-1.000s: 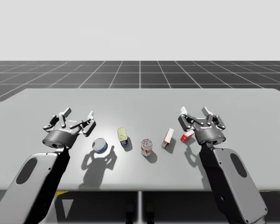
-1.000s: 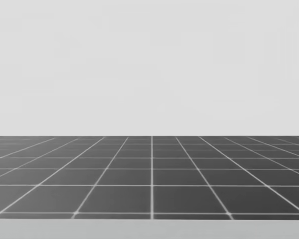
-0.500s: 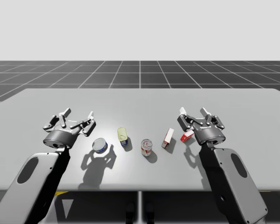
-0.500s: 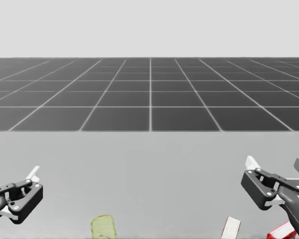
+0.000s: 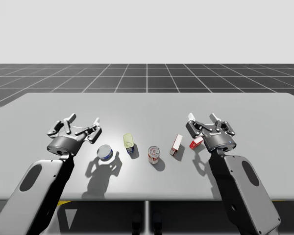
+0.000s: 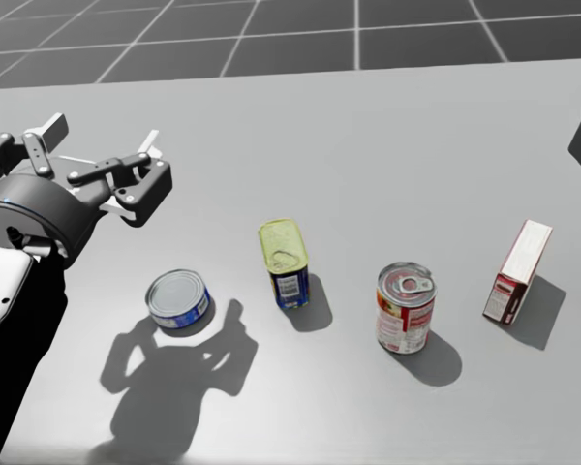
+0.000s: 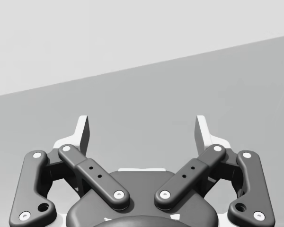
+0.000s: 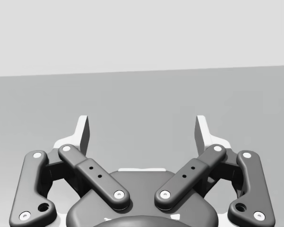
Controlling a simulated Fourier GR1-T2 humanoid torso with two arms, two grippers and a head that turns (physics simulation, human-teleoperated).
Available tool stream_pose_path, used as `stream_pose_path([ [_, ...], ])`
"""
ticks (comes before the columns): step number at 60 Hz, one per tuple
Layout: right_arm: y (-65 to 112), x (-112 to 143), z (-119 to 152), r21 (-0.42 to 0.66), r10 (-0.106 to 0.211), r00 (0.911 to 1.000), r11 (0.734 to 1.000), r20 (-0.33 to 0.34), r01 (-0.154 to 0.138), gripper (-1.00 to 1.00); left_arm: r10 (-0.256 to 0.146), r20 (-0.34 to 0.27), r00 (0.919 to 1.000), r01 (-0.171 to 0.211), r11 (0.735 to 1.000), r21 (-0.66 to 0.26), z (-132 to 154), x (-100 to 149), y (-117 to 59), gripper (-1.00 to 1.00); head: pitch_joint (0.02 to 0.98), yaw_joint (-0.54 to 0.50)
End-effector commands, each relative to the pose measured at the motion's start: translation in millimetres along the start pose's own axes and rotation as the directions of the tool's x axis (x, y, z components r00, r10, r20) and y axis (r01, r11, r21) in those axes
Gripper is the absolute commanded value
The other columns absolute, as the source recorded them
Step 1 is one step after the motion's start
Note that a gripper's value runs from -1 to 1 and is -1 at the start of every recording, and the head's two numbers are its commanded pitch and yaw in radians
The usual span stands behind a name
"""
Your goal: Grasp the can of spam and hold it up.
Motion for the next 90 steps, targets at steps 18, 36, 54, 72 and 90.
stream_pose_path([
  [18,-0.5,-1.2,-1.2,-0.011,0.005,1.0000,1.000,-0.008,-0.005,-1.00,0.066,-0.031,0.9973,-0.069,0.994,-0.082,22.3,8.0,-37.7,-1.00,0.811,0.17],
  [36,1.1,-1.9,0.2,-0.028,0.022,0.9997,0.999,-0.005,-0.022,-1.00,0.128,-0.074,0.9889,-0.140,0.973,-0.184,78.2,4.3,-69.8,-1.00,0.814,0.18],
  [54,0.9,-3.0,0.4,-0.046,0.034,0.9994,0.998,-0.001,-0.034,-1.00,0.136,-0.153,0.9789,-0.157,0.979,-0.134,102.8,-23.4,-104.2,-1.00,0.809,0.19],
  [72,-0.1,-2.9,0.3,-0.051,0.048,0.9988,0.998,0.008,-0.047,-1.00,0.163,-0.214,0.9630,-0.196,0.970,-0.142,93.0,-54.4,-142.7,-1.00,0.814,0.20],
  [90,-0.3,-2.9,0.5,-0.054,0.054,0.9985,0.997,0.014,-0.053,-1.00,0.218,-0.254,0.9423,-0.239,0.969,-0.056,70.5,-61.3,-163.4,-1.00,0.813,0.20],
])
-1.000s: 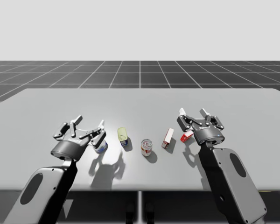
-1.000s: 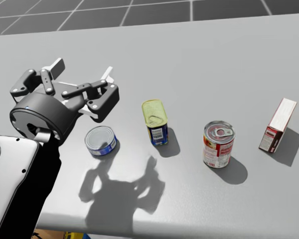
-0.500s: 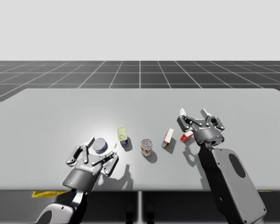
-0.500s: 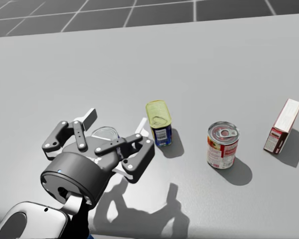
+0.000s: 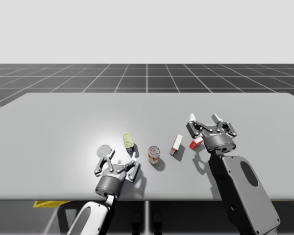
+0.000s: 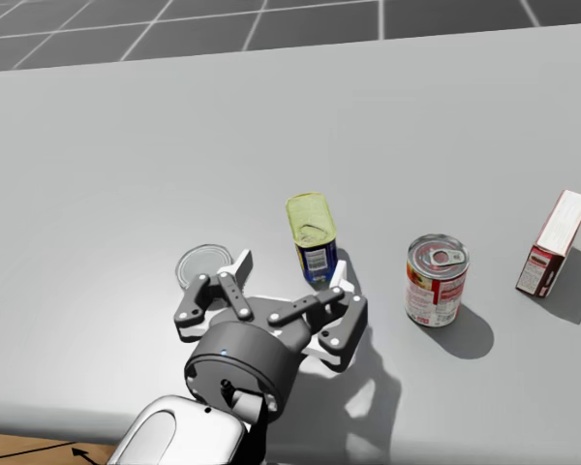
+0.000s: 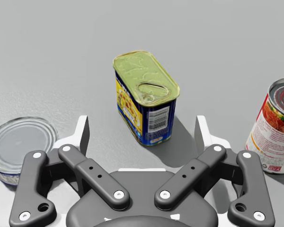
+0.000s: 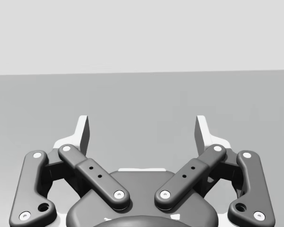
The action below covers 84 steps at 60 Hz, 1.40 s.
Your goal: Grasp the can of spam and hold it up.
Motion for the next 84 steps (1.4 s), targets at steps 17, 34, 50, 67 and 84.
stream_pose_path([
  [17,-1.1,0.8,-0.1,0.000,0.003,0.9999,1.000,0.011,-0.003,-1.00,0.090,-0.087,0.9921,-0.084,0.994,0.069,-41.8,-5.0,-14.5,-1.00,0.814,0.19],
  [34,-1.9,2.5,0.3,0.003,-0.002,0.9997,1.000,0.025,0.002,-1.00,0.104,-0.120,0.9874,-0.087,0.987,0.135,-69.7,-7.6,-18.3,-1.00,0.817,0.18],
  [50,-2.8,3.9,1.0,0.005,-0.008,0.9996,1.000,0.029,0.008,-1.00,0.085,-0.123,0.9888,-0.066,0.987,0.147,-78.2,-7.8,-17.1,-1.00,0.812,0.17],
  [67,-4.6,4.9,1.9,-0.006,-0.003,0.9995,1.000,0.031,0.003,-1.00,0.017,-0.120,0.9926,0.001,0.989,0.149,-65.8,-14.9,-26.4,1.00,0.802,0.16],
  [84,-5.6,4.8,1.0,-0.012,-0.001,0.9995,1.000,0.032,0.001,-1.00,0.009,-0.122,0.9925,0.009,0.989,0.146,-62.1,-16.5,-28.2,1.00,0.614,0.17],
])
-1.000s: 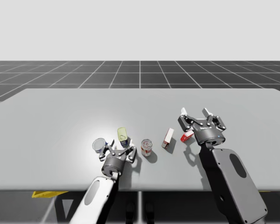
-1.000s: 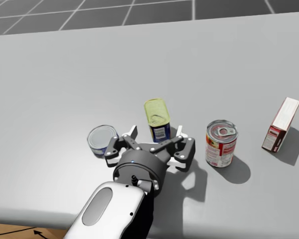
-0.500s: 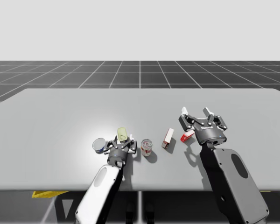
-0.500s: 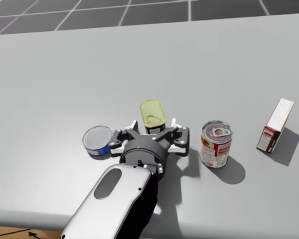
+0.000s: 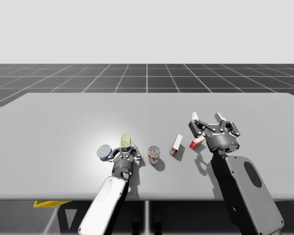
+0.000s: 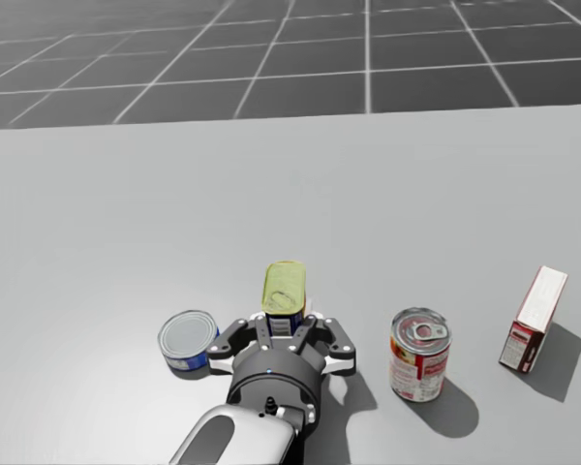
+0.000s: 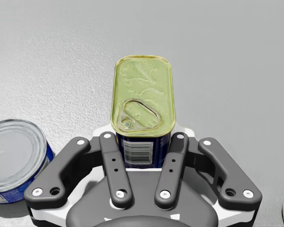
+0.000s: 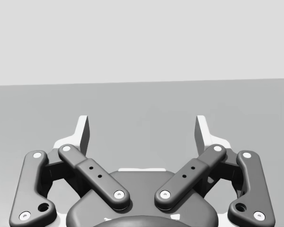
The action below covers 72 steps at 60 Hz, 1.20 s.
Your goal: Grasp the can of spam and hold it up.
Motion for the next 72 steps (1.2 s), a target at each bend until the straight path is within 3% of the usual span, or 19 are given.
stream_pose_path([
  [1,-1.2,0.1,-0.9,-0.004,0.003,1.0000,1.000,0.001,-0.003,-1.00,-0.026,-0.023,0.9994,0.025,0.996,-0.082,2.9,-8.7,-5.9,1.00,0.596,0.17],
  [13,-7.0,-0.2,-4.9,-0.017,-0.001,1.0000,1.000,0.003,0.001,-1.00,-0.030,-0.029,0.9991,0.027,0.996,-0.089,3.1,-10.7,-6.5,1.00,0.447,0.17],
  [24,-9.2,-0.8,-6.2,-0.019,-0.001,1.0000,1.000,0.005,0.001,-1.00,-0.033,-0.025,0.9991,0.031,0.995,-0.091,4.5,-8.7,-7.1,1.00,0.405,0.18],
  [50,-11.7,-1.0,-8.4,-0.026,0.019,0.9997,0.999,0.015,-0.018,-1.00,-0.064,0.098,0.9931,0.077,0.987,-0.139,12.4,55.1,10.9,1.00,0.400,0.18],
  [55,-11.6,-1.0,-7.9,-0.024,0.020,0.9997,1.000,0.015,-0.020,-1.00,-0.092,0.127,0.9876,0.112,0.981,-0.158,14.2,67.6,13.0,1.00,0.397,0.18],
  [56,-11.8,-1.2,-8.0,-0.024,0.022,0.9996,0.999,0.018,-0.022,-1.00,-0.113,0.146,0.9827,0.137,0.977,-0.161,14.8,73.1,13.8,1.00,0.395,0.18],
  [59,-11.8,-1.6,-7.5,-0.014,0.048,0.9983,0.999,0.032,-0.047,-1.00,-0.129,0.173,0.9763,0.157,0.975,-0.157,15.0,81.6,14.6,1.00,0.394,0.18],
  [63,-11.5,-1.5,-7.4,-0.012,0.036,0.9990,0.999,0.026,-0.036,-1.00,-0.145,0.207,0.9674,0.179,0.971,-0.156,15.3,96.3,15.2,1.00,0.393,0.19],
  [70,-11.6,-1.7,-7.0,0.000,0.044,0.9985,0.999,0.032,-0.044,-1.00,-0.165,0.262,0.9509,0.209,0.966,-0.150,17.4,121.6,14.6,1.00,0.391,0.18],
  [72,-12.0,-2.0,-7.2,0.003,0.052,0.9981,0.999,0.034,-0.052,-1.00,-0.171,0.285,0.9430,0.220,0.964,-0.147,18.9,133.7,14.7,1.00,0.391,0.18],
])
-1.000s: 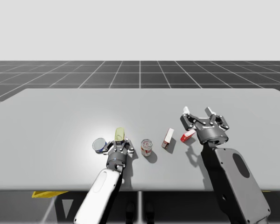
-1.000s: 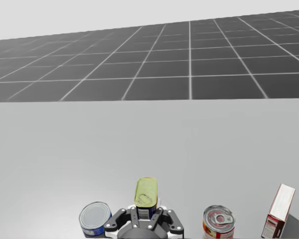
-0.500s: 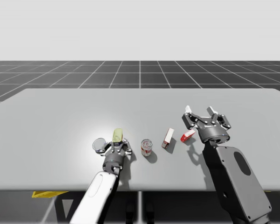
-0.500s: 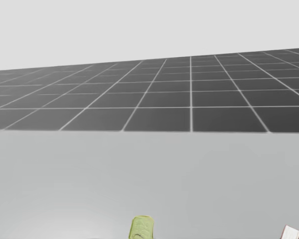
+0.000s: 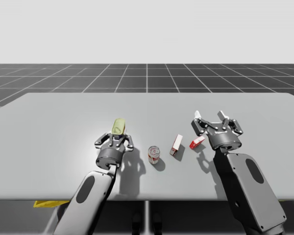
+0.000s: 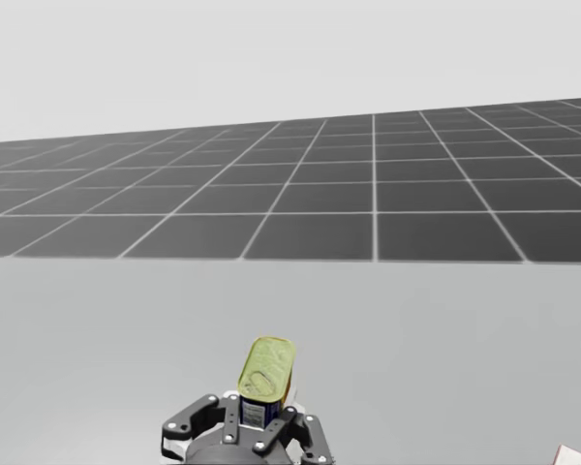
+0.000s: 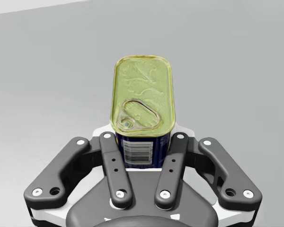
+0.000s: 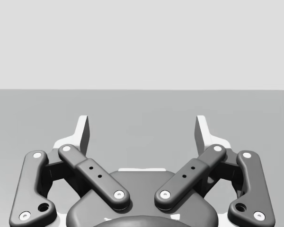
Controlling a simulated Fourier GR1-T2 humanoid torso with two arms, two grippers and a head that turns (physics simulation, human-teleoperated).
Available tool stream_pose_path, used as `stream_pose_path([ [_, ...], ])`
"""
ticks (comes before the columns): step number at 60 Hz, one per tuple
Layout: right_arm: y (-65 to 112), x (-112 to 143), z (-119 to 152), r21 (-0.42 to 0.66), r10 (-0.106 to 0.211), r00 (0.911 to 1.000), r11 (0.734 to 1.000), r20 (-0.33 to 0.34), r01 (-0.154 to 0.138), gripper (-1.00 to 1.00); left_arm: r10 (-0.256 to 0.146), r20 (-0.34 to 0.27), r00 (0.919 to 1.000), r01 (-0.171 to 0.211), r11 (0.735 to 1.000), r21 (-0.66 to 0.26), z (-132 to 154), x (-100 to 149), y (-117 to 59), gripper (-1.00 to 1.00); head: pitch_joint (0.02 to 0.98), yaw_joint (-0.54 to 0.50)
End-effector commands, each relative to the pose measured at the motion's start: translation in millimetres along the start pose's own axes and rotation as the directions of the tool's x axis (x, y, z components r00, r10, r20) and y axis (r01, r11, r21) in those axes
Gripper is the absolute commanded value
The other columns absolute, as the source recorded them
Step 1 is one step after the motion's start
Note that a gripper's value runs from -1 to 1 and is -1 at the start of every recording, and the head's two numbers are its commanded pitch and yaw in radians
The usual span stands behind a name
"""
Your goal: Grasp the can of spam and hold it up.
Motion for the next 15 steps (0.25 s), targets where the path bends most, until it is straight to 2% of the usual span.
stream_pose_path([
  [1,0.1,-0.2,0.2,0.012,0.013,0.9999,1.000,0.007,-0.013,-1.00,-0.045,0.144,0.9885,0.061,0.993,-0.103,-5.1,59.4,-6.6,1.00,0.391,0.18],
  [8,-0.1,0.0,1.0,0.022,0.019,0.9997,1.000,0.013,-0.019,-1.00,-0.049,0.200,0.9786,0.068,0.994,-0.088,-4.2,89.4,-0.3,1.00,0.391,0.18],
  [15,-0.3,-0.2,1.8,0.040,0.033,0.9991,0.999,0.025,-0.034,-1.00,-0.039,0.258,0.9652,0.062,0.995,-0.081,-0.4,120.2,6.9,1.00,0.390,0.18],
])
